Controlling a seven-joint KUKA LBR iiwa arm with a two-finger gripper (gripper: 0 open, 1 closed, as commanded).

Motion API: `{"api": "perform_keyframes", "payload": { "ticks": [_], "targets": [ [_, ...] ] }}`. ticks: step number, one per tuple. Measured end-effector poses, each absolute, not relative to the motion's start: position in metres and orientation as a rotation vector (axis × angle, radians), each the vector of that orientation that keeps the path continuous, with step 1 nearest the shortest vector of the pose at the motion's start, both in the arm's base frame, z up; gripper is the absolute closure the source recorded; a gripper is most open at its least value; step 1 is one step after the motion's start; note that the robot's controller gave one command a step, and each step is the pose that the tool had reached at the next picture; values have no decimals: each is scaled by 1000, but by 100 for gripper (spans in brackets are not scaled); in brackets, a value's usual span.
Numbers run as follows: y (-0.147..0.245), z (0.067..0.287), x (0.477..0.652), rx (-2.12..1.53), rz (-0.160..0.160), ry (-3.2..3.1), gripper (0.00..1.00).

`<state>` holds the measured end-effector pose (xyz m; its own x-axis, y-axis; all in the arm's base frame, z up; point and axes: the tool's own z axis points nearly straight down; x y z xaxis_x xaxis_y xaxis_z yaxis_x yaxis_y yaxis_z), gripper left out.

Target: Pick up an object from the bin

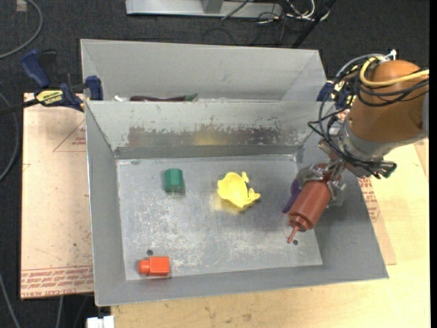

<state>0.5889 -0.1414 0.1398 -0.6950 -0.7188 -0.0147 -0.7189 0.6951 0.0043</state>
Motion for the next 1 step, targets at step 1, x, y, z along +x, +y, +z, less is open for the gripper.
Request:
{"api": "perform_keyframes", "payload": {
  "ticks": [1],
  "targets": [
    [-142,157,590,-1220,11,2879,100]
  ]
}}
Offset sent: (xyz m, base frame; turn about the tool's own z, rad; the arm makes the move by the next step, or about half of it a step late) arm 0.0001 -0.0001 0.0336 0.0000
